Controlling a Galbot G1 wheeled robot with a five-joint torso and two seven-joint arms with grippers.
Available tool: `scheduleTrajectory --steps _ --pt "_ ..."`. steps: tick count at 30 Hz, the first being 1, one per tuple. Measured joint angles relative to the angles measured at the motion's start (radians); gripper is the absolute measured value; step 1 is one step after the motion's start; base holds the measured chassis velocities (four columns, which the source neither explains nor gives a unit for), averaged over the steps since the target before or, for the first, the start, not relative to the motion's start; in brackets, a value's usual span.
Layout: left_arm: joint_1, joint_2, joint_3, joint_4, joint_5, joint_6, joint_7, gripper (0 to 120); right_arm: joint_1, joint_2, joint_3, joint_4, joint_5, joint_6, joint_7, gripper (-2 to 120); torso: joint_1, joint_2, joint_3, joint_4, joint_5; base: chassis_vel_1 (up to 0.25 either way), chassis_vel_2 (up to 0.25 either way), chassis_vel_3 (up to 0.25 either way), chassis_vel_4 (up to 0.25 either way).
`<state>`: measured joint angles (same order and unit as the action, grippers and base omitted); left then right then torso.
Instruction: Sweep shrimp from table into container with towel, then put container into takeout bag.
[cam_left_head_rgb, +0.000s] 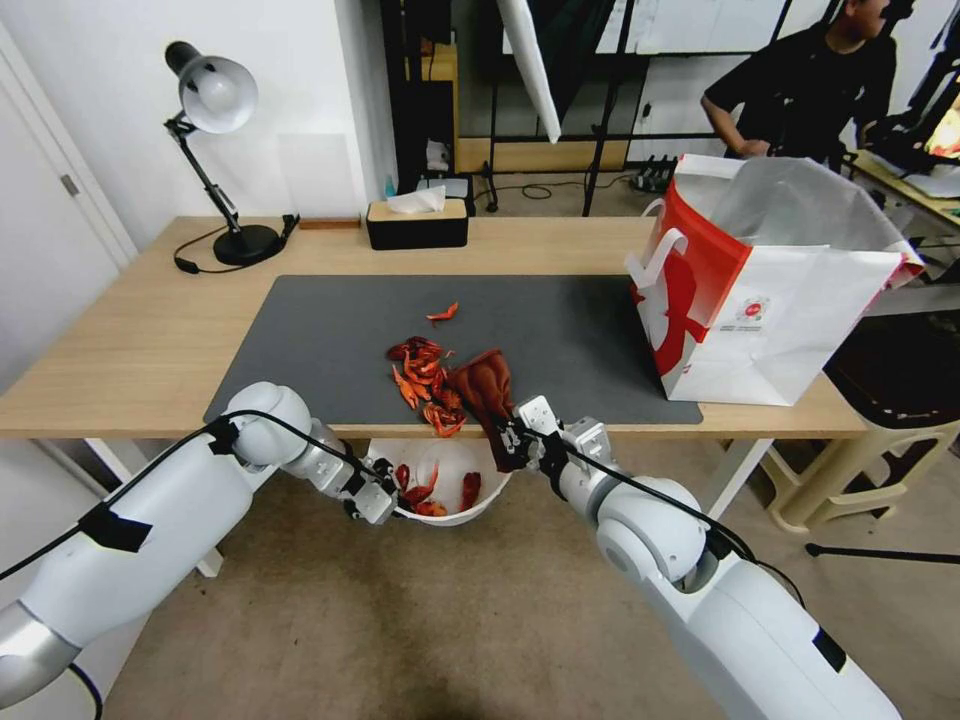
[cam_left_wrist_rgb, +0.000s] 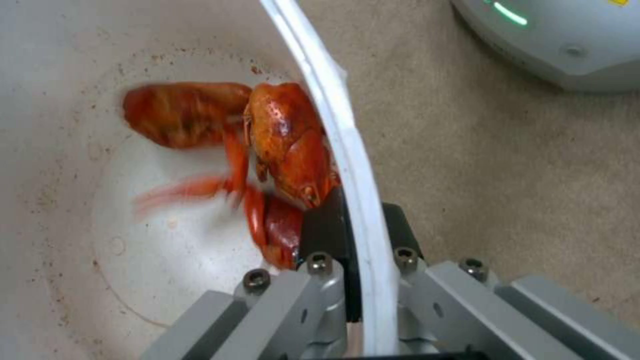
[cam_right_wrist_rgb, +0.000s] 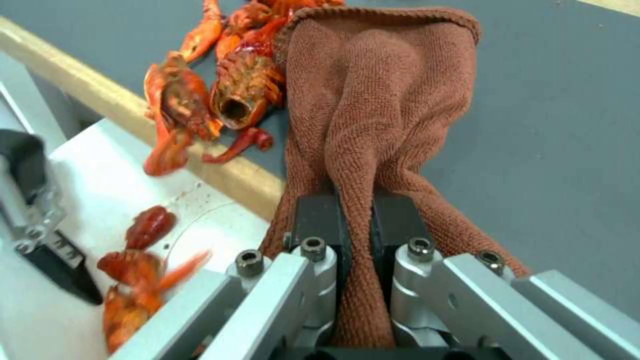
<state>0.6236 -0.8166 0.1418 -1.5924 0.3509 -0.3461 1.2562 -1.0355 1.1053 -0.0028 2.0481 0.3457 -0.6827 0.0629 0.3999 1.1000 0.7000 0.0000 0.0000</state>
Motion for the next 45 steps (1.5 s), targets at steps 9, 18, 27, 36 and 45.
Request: scheduleTrajectory --steps 9,18,27,36,45 --pt "-0.001 0.0 -0.001 0.001 -0.002 0.0 -0.002 0 -0.034 -0.021 0.008 0.03 -0.027 0.001 -0.041 3 0.0 0.0 0.0 0.0001 0.0 0.0 0.0 0.0 0.0" --pt "-0.004 0.0 -0.001 0.003 -0.003 0.0 -0.002 0 -0.05 -0.03 0.01 0.044 -0.033 0.001 -0.049 3 0.0 0.0 0.0 0.0001 0.0 0.0 0.0 0.0 0.0" --pt "-0.011 0.0 0.002 0.009 -0.005 0.0 -0.002 0 -0.084 -0.053 0.016 0.087 -0.036 -0.005 -0.073 3 0.0 0.0 0.0 0.0001 0.0 0.0 0.0 0.0 0.0" --pt "-0.006 0.005 -0.002 0.007 -0.008 0.0 -0.002 0 -0.093 -0.069 0.049 0.14 0.0 0.019 -0.093 3 0.0 0.0 0.0 0.0 0.0 0.0 0.0 0.0 0.0" --pt "0.017 0.019 -0.015 -0.003 -0.007 -0.002 -0.004 0 0.009 -0.048 0.093 0.082 0.125 0.144 -0.065 3 0.0 0.0 0.0 0.0 0.0 0.0 0.0 0.0 0.0"
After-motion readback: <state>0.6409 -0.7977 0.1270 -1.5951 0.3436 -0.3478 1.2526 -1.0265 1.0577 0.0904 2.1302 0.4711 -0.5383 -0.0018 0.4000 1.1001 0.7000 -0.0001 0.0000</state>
